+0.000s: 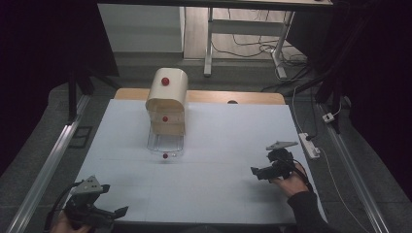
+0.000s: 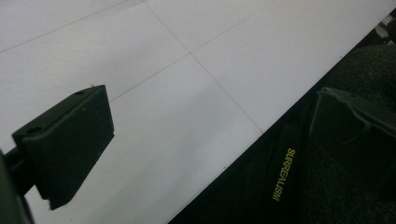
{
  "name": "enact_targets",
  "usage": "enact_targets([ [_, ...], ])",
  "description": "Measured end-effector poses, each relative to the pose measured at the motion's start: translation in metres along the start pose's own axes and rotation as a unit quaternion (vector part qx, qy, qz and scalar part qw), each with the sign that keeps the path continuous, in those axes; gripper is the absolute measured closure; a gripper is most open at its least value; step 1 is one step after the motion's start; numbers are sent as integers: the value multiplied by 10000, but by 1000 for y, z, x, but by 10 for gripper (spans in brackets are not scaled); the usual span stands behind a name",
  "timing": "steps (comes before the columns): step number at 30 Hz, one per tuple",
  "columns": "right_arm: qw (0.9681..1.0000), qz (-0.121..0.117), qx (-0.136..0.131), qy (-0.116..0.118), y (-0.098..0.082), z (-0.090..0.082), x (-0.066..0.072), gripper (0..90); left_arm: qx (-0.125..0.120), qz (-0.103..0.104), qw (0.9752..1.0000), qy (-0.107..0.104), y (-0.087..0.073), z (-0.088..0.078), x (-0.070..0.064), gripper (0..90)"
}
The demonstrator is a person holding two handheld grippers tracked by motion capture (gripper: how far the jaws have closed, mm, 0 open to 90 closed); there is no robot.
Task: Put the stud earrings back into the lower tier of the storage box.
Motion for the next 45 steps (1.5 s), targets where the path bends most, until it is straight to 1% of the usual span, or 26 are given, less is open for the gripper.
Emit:
enact_targets([
  [1, 9999, 59, 17, -88, -3, -1, -7, 0, 1, 2, 10000, 0, 0, 0, 0, 0],
  [3, 9997, 161, 48, -157, -6, -1, -15, 0, 14, 17, 10000, 6, 0, 0, 0, 0],
  [4, 9994, 270, 115, -209, -10, 0, -22, 0, 10, 11, 10000, 2, 0, 0, 0, 0],
  [5, 9994, 270, 115, -209, -10, 0, -22, 0, 11, 12, 10000, 1, 0, 0, 0, 0],
  [7, 9990, 266, 263, -227, -14, 5, -25, 0, 11, 15, 10000, 0, 0, 0, 0, 0],
  [8, 9990, 266, 263, -227, -14, 5, -25, 0, 10, 14, 10000, 0, 0, 0, 0, 0],
  [9, 9989, 227, 342, -237, -16, 7, -26, 15, 13, 19, 10000, -2, 0, 0, 0, 0],
  [11, 9984, 158, 482, -238, -18, 9, -26, 82, 16, 32, 10000, -1, 0, 0, -1, 0],
  [13, 9979, 150, 611, -169, -20, 11, -26, 176, 18, 39, 10000, 2, 0, 0, -1, 0],
  [15, 9973, 109, 706, -155, -21, 12, -26, 266, 21, 50, 10000, 8, 0, 0, -1, 0],
  [16, 9969, 69, 774, -145, -22, 13, -25, 293, 22, 52, 10000, 7, 0, 0, -1, 0],
  [18, 9970, -13, 775, -49, -21, 11, -24, 433, 25, 54, 10000, 8, 0, 0, -1, 0],
  [21, 9964, -198, 822, 73, -20, 10, -21, 586, 26, 57, 10000, 12, 0, 1, -1, 0],
  [24, 9957, -273, 879, 131, -19, 10, -20, 709, 32, 64, 10000, 17, 0, 1, -1, 0],
  [26, 9952, -273, 924, 161, -18, 10, -18, 769, 31, 67, 10000, 19, 0, 1, -1, 0],
  [29, 9950, -208, 963, 148, -17, 10, -18, 776, 30, 67, 10000, 14, 0, 1, -1, 0],
  [32, 9950, -194, 972, 130, -17, 10, -18, 778, 29, 66, 10000, 12, 0, 1, -1, 0],
  [35, 9952, -141, 952, 175, -17, 9, -18, 779, 29, 69, 10000, 10, 0, 1, -1, 0],
  [38, 9964, -103, 813, 230, -14, 7, -17, 779, 31, 68, 10000, 7, 0, 1, -1, 0],
  [41, 9975, -143, 625, 314, -10, 3, -14, 779, 28, 65, 10000, 1, 0, 1, -1, 0],
  [45, 9977, -228, 469, 442, -5, 1, -6, 778, 26, 65, 10000, -9, 0, 0, -1, 0],
])
Point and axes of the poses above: each handheld gripper's, and its own axes: z roughly forward along the jaws, y roughly out of its top, x roughly to its left, the point moved 3 cm from there along z, roughly forward along the jaws, and after that the axes turned 7 degrees about y, right-handed, at the moved point
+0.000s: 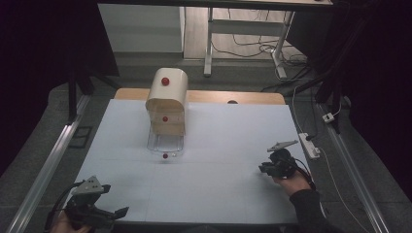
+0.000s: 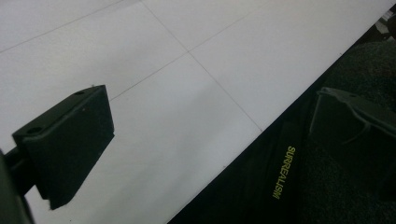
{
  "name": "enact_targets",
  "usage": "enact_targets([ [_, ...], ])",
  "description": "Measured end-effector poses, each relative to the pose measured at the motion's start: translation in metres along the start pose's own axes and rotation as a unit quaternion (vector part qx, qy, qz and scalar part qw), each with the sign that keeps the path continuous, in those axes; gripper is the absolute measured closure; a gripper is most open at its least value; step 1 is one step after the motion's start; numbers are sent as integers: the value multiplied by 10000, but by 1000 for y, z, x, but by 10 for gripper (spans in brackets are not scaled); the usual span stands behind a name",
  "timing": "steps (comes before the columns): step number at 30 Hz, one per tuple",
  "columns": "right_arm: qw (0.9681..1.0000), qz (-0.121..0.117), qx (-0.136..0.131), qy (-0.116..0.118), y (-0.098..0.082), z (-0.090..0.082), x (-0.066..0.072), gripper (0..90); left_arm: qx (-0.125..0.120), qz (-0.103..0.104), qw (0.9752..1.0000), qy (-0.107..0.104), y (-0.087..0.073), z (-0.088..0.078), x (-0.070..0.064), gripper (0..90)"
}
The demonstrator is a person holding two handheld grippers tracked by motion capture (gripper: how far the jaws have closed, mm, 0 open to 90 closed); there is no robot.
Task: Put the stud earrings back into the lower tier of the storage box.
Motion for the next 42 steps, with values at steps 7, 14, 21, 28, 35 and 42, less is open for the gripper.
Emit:
enact_targets([
  [7, 9994, -152, -238, 176, 9, -3, 12, 778, 0, 0, 10000, -10, 0, 0, 0, 0],
  [14, 9976, -272, -504, 396, 20, -3, 24, 778, 2, 4, 10000, -21, 0, 0, 0, 0],
  [21, 9954, -491, -569, 586, 32, 2, 39, 778, -4, -6, 10000, -38, 0, 0, 0, 0],
  [28, 9936, -637, -638, 686, 41, 6, 48, 778, -3, -11, 10000, -47, 0, 0, 1, 0],
  [35, 9915, -666, -750, 827, 50, 8, 55, 777, 4, -13, 10000, -55, 0, 0, 1, 0],
  [42, 9887, -742, -850, 989, 62, 11, 65, 777, 5, -35, 10000, -67, 0, 1, 1, 0],
])
Point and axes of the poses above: each handheld gripper's, and its own axes: z roughly forward along the jaws, y roughly out of its top, x roughly to its left, the point moved 3 cm from there along z, roughly forward along the jaws, and after that the axes turned 7 degrees about y, right-handed, at the moved point
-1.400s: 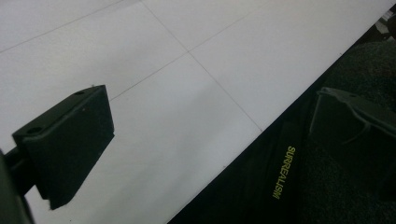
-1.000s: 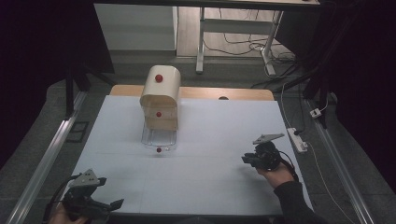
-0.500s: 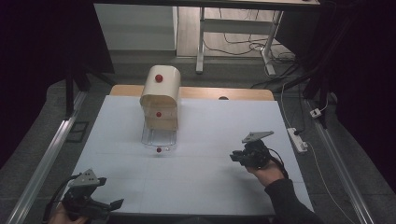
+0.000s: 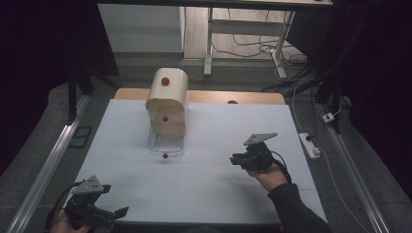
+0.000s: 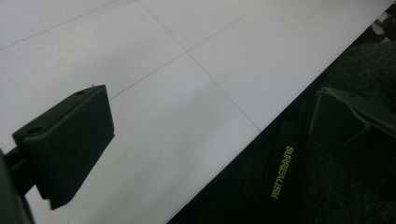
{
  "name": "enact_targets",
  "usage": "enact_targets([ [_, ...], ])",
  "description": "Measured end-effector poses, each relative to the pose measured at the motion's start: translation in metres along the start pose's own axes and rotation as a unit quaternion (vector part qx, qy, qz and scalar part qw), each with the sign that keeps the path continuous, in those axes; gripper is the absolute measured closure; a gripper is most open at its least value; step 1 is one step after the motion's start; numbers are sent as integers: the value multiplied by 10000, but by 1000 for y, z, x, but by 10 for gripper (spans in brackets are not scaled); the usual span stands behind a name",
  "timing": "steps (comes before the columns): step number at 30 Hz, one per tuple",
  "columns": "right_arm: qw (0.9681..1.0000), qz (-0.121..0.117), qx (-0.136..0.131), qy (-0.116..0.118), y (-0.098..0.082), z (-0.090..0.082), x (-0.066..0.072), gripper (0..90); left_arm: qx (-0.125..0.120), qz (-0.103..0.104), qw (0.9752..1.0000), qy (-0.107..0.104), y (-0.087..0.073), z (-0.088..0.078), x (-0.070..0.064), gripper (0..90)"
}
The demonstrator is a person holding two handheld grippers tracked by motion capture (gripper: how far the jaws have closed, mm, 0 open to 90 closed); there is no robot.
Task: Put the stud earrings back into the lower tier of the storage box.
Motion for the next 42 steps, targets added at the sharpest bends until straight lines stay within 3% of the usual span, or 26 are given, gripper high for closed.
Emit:
enact_targets([
  [17, 9993, -239, -59, 282, 28, 30, 16, 776, 3, -15, 10000, -35, 0, 0, 1, 0],
  [31, 9986, -340, -137, 374, 48, 50, 24, 776, 5, 0, 10000, -44, 0, 0, 1, 0],
  [42, 9973, -504, -160, 510, 67, 77, 34, 776, -2, 7, 10000, -54, 0, 0, 1, 0],
])
Point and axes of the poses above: each handheld gripper's, and its own axes: z roughly forward along the jaws, y roughly out of its top, x roughly to its left, the point moved 3 cm from there along z, roughly forward along the jaws, and after that the axes turned 7 degrees about y, right-handed, at the moved point
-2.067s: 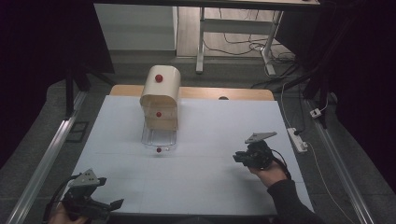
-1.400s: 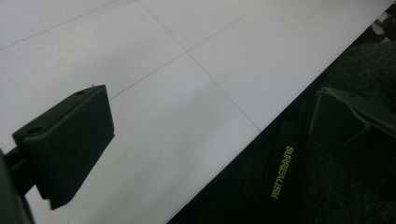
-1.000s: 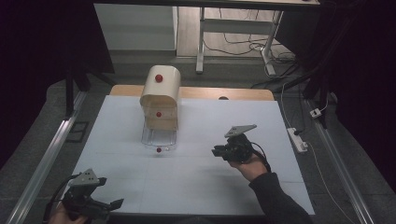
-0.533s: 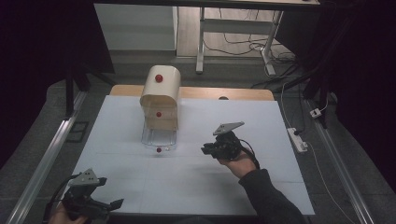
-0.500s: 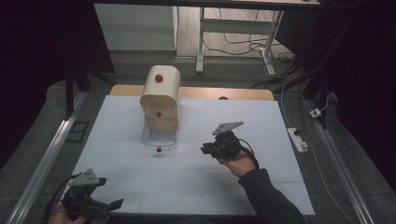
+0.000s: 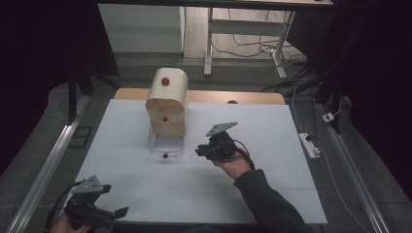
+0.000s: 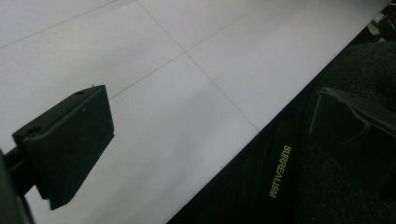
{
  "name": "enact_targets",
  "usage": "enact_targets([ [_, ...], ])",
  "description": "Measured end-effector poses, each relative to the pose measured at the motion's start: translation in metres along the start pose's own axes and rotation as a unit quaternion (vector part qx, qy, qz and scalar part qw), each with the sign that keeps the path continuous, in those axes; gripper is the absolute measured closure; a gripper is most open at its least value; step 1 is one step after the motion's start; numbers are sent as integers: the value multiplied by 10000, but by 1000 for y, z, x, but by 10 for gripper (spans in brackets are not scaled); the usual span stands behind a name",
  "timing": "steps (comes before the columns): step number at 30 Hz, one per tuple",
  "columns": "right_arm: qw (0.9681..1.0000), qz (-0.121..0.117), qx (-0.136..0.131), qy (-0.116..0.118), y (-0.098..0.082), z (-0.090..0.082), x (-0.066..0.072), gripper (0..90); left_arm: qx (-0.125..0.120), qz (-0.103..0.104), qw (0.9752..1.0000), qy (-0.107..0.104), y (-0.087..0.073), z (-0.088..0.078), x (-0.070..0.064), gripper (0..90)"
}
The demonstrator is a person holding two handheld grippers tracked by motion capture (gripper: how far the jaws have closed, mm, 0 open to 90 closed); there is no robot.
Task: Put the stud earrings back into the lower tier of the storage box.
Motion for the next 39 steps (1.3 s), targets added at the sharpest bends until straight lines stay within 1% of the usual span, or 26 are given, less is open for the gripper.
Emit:
enact_targets([
  [2, 10000, -48, 5, 12, 4, 4, 1, 776, -2, 0, 10000, -3, 0, 0, 0, 0],
  [15, 9999, -112, -41, 80, 21, 32, 2, 774, -15, -3, 10000, -21, 0, 0, 0, 0],
  [18, 9999, -109, -54, 121, 26, 38, 4, 773, -15, -1, 10000, -27, 0, 0, 0, 0],
  [21, 9997, -166, -66, 159, 31, 46, 7, 773, -16, 0, 10000, -29, 0, 0, 0, 0],
  [24, 9996, -226, -51, 130, 34, 53, 9, 770, -14, 9, 10000, -35, 0, 0, 0, 0],
  [29, 9996, -265, -77, 59, 37, 65, 8, 767, -11, 18, 10000, -30, 0, 0, 0, 0],
  [30, 9997, -224, -65, 44, 37, 67, 7, 766, -11, 18, 10000, -29, 0, 0, 0, 0],
  [34, 9998, -202, 25, 0, 35, 75, 6, 762, -9, 19, 10000, -31, 0, 0, 0, 0],
  [36, 9997, -241, 51, -6, 35, 77, 6, 742, -10, 19, 10000, -30, 0, 0, 0, 0],
  [39, 9997, -225, 63, -27, 35, 77, 8, 702, -8, 25, 10000, -28, 0, 0, -1, 0],
])
Point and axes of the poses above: each handheld gripper's, and its own axes: z roughly forward along the jaws, y roughly out of its top, x roughly to its left, the point moved 3 cm from there along z, roughly forward along the jaws, and after that the axes turned 7 degrees about y, right-handed, at the moved point
